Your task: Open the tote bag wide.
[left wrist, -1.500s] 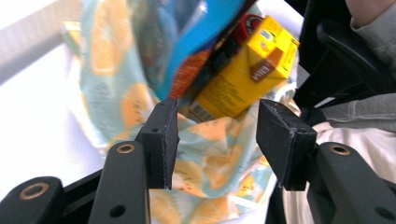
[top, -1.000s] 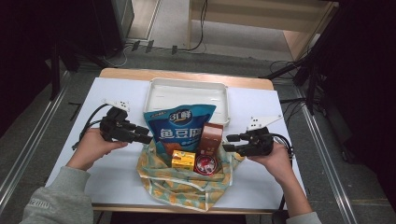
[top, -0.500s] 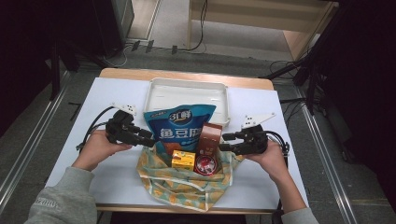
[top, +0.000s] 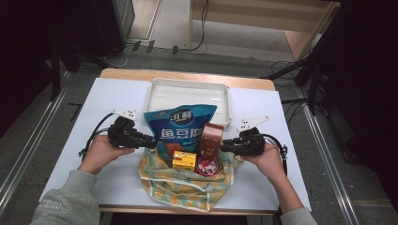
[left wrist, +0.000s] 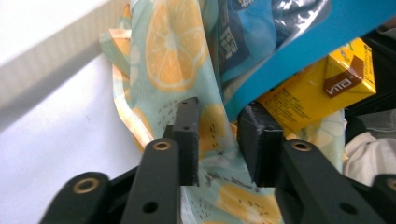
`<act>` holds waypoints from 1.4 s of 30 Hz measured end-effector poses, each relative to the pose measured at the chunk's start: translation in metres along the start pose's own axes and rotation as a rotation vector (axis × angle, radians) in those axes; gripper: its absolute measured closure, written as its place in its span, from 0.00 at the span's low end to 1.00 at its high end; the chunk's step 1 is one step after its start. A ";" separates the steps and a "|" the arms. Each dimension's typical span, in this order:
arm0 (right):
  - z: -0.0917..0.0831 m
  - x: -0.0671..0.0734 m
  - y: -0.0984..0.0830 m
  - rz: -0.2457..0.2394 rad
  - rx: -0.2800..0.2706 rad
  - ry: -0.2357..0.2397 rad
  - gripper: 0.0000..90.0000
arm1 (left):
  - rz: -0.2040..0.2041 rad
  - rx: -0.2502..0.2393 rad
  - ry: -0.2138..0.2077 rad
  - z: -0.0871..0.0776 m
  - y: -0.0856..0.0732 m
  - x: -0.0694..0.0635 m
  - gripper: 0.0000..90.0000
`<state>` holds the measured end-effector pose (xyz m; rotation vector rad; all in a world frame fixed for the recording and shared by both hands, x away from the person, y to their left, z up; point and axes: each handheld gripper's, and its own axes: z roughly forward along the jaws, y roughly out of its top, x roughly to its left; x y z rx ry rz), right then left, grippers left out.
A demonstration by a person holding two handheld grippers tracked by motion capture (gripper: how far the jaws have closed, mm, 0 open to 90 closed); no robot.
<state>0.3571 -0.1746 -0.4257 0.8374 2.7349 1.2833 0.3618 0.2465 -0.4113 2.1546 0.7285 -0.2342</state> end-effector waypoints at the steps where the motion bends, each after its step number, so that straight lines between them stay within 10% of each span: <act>1: 0.000 0.000 0.000 -0.001 0.005 -0.007 0.91 | -0.004 0.000 -0.010 0.000 0.000 0.000 0.83; 20: 0.001 -0.013 -0.017 0.064 0.000 -0.024 1.00 | -0.027 0.027 -0.019 0.001 -0.009 0.004 0.99; 42: 0.017 -0.021 -0.033 0.087 0.042 -0.033 1.00 | -0.147 0.082 0.000 0.021 -0.021 0.030 1.00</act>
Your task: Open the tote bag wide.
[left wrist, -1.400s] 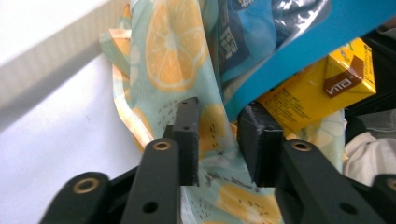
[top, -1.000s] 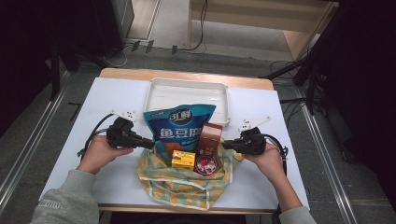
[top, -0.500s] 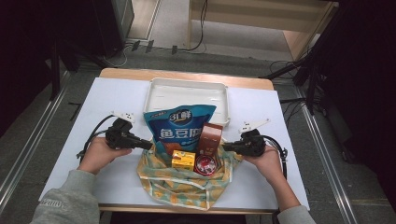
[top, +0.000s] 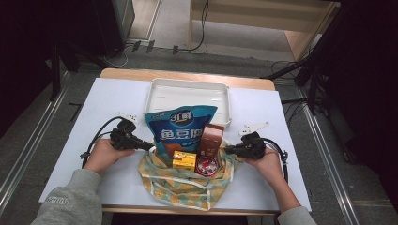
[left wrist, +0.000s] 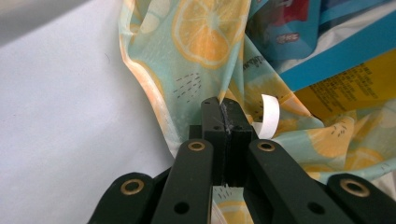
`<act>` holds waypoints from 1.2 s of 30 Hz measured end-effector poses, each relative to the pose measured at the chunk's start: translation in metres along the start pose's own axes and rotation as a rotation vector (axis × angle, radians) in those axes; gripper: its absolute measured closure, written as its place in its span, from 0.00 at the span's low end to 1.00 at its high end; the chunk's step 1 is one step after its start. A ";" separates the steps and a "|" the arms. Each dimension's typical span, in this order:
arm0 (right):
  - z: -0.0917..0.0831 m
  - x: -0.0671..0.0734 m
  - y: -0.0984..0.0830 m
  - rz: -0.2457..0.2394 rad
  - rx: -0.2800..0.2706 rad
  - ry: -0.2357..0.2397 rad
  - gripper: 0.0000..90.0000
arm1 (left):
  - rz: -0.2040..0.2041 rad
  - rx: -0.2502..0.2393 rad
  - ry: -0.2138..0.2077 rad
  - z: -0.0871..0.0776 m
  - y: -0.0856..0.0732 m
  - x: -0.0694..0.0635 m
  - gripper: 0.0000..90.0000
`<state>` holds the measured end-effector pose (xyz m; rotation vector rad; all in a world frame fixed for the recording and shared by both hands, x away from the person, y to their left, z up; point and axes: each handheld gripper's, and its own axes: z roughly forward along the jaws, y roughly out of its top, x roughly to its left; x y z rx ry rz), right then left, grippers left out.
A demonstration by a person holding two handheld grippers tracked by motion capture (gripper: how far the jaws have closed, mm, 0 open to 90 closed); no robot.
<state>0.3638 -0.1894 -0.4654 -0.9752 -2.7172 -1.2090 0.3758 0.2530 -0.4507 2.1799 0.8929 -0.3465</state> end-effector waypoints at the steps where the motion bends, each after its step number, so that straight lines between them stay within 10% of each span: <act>1: 0.001 -0.001 -0.001 -0.002 0.001 0.002 1.00 | 0.000 0.009 0.002 0.001 0.000 0.000 1.00; 25: 0.006 -0.007 -0.008 -0.007 0.020 -0.025 1.00 | 0.015 0.046 0.106 0.005 -0.002 0.008 1.00; 36: -0.001 -0.005 -0.006 -0.008 0.011 -0.011 0.84 | 0.003 0.010 0.024 0.003 -0.001 0.004 0.94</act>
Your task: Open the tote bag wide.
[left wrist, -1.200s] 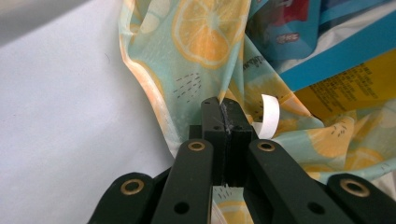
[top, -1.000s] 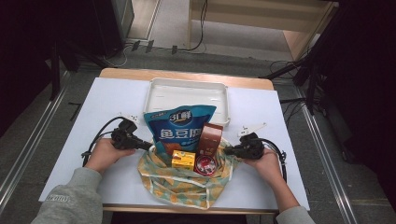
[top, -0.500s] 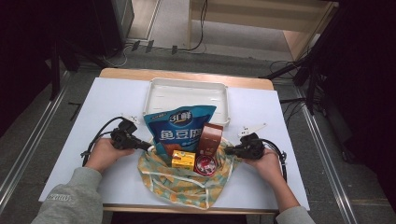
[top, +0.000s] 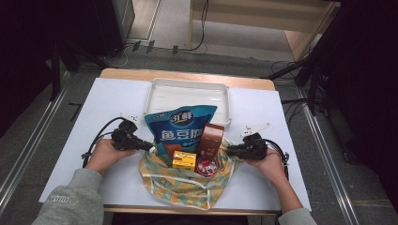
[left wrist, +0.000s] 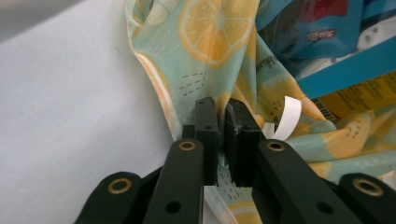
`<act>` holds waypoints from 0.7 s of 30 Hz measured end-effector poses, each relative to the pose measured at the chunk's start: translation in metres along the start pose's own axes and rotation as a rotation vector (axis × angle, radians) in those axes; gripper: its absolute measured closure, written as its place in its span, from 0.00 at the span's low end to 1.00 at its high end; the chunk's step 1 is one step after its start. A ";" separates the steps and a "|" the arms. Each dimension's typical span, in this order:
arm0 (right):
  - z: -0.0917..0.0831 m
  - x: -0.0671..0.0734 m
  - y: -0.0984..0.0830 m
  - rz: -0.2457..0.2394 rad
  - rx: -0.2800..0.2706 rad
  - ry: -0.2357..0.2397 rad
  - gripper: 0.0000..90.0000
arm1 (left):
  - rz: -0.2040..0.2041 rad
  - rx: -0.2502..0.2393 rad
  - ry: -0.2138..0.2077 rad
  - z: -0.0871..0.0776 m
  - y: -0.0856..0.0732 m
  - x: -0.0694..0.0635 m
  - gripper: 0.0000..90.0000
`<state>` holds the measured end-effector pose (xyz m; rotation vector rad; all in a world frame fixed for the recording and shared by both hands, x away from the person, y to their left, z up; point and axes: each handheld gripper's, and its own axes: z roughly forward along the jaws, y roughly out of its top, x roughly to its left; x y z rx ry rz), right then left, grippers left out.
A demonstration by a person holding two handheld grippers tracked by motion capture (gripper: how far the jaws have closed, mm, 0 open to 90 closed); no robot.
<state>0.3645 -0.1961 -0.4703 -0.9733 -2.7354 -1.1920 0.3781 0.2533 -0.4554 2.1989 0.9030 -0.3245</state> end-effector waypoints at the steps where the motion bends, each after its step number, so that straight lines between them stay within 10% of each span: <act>1: -0.001 0.001 0.000 -0.003 -0.004 0.004 0.83 | 0.002 -0.007 0.008 -0.002 0.000 -0.001 0.93; 21: -0.026 0.004 0.007 0.008 -0.147 0.040 0.55 | 0.028 -0.081 0.009 -0.021 0.000 -0.008 0.64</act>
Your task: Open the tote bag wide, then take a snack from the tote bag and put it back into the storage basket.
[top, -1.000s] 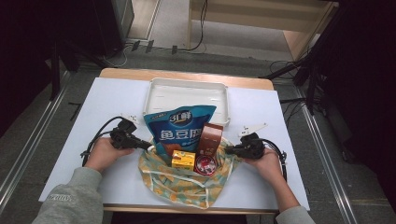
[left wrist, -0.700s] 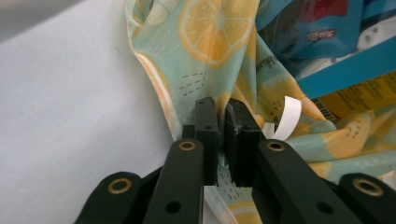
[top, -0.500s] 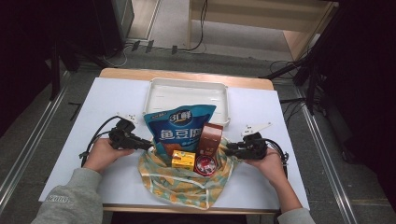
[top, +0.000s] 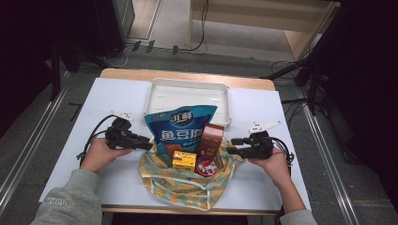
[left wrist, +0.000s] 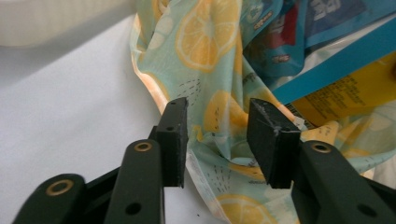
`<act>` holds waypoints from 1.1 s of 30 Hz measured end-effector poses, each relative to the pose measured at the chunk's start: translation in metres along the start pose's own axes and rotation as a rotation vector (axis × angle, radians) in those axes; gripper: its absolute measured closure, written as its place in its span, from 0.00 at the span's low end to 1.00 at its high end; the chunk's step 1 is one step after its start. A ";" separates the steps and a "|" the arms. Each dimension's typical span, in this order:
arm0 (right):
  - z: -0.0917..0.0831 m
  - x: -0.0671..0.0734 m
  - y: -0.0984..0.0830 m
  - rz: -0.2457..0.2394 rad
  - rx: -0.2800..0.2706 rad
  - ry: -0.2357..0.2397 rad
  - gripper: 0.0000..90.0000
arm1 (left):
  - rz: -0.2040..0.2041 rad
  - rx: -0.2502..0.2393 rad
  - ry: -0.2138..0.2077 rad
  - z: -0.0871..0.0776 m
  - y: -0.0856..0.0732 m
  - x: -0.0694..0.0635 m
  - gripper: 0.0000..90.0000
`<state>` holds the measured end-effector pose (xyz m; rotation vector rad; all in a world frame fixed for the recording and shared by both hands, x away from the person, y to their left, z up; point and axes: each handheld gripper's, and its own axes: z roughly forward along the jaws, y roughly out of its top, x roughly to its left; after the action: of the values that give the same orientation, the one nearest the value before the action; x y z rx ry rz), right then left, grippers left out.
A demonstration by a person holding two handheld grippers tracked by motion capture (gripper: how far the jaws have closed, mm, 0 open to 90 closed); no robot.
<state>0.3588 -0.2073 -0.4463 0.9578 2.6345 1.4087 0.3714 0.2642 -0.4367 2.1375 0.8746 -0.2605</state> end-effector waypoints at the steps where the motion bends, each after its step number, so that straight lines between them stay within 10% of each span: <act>1: -0.001 0.000 0.000 0.003 -0.005 -0.004 0.55 | 0.003 -0.004 0.001 -0.001 0.000 0.000 0.63; 15: 0.001 -0.016 0.000 0.068 -0.014 -0.087 0.52 | 0.017 -0.033 0.026 -0.008 -0.009 0.000 0.51; 23: 0.006 -0.019 0.002 0.069 -0.003 -0.113 0.52 | -0.048 -0.049 0.024 -0.013 -0.012 0.001 0.48; 33: 0.005 -0.021 0.001 0.077 -0.005 -0.126 0.52 | 0.013 -0.063 0.052 -0.017 -0.010 -0.008 0.49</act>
<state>0.3777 -0.2135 -0.4539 1.1198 2.5286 1.3203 0.3570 0.2767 -0.4277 2.0990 0.8864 -0.1693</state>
